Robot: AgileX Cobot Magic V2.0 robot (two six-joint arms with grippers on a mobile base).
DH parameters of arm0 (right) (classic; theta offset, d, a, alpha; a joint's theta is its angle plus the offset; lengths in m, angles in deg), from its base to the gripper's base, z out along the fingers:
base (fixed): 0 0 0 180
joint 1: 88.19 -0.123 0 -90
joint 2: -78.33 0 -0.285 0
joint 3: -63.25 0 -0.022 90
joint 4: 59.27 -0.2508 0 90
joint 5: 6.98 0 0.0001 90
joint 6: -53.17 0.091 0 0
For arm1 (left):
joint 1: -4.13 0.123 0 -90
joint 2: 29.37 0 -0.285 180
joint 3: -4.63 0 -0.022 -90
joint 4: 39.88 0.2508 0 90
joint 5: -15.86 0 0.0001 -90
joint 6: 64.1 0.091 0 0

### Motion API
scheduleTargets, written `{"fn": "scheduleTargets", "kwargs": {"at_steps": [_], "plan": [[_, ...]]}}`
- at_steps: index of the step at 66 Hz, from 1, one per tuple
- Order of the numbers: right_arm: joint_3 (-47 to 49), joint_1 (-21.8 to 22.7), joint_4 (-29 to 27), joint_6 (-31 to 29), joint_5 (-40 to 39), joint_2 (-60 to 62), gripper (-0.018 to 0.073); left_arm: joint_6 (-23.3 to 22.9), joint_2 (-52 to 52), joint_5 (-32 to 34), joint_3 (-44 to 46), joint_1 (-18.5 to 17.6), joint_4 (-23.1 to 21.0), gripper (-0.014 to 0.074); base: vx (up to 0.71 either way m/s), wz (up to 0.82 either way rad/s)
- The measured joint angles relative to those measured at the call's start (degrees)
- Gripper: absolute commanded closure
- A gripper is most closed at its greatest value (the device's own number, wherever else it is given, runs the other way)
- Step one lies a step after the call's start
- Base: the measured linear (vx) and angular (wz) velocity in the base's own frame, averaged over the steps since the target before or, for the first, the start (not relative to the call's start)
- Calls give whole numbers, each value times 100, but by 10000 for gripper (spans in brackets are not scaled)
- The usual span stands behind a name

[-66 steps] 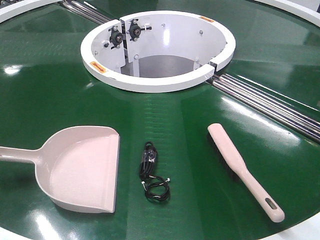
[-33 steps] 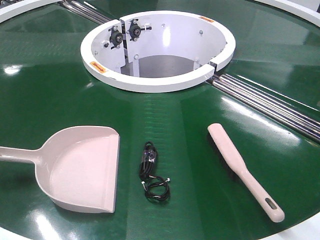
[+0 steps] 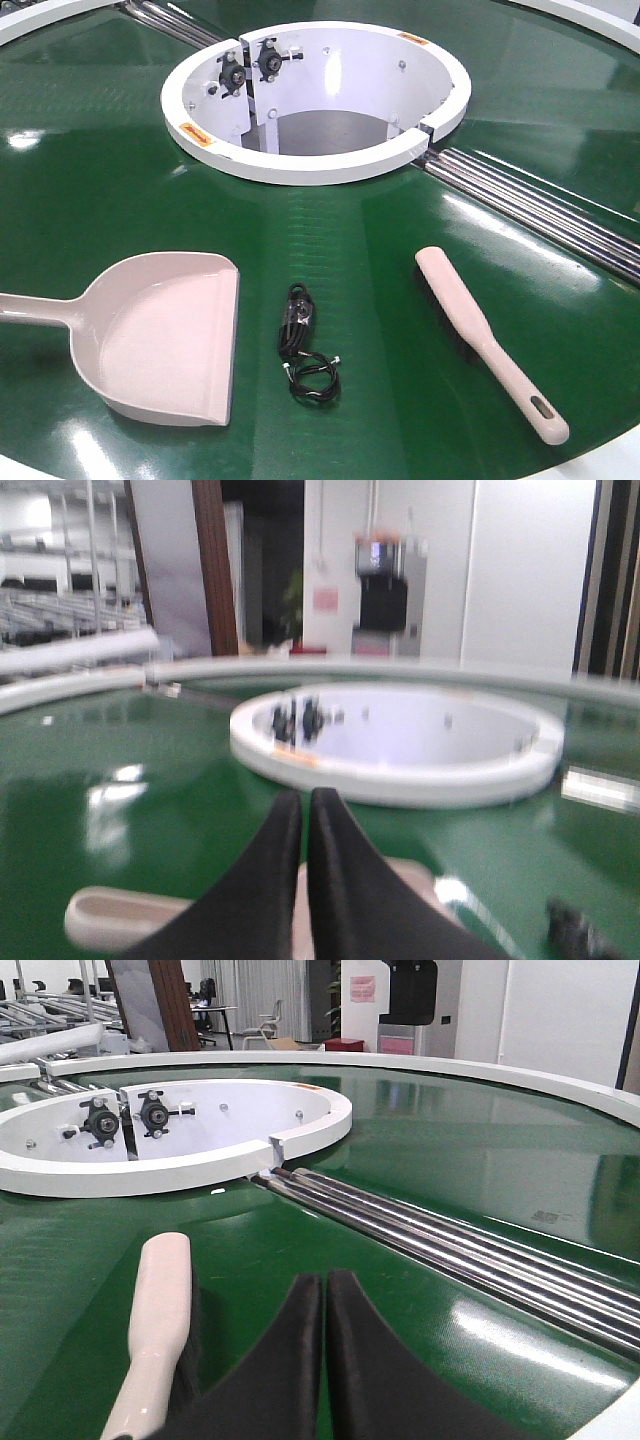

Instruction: Clean and inspect green conveyor with broom and dustpan

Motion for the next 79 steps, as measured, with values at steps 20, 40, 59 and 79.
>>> {"fn": "scheduleTargets", "kwargs": {"at_steps": [20, 40, 59, 79], "plan": [[0, 0, 0, 0, 0, 0, 568, -14, 1069, -1082, 2071, 0, -197, 603, 0, 0], [0, 0, 0, 0, 0, 0, 568, -14, 2909, -2845, 3317, 0, 78, 603, 0, 0], [0, 0, 0, 0, 0, 0, 568, -57, 3556, -3133, 3317, 0, 33, 516, 0, 0], [0, 0, 0, 0, 0, 0, 568, 206, 3853, -3229, 3317, 0, 33, 90, 0, 0]]}}
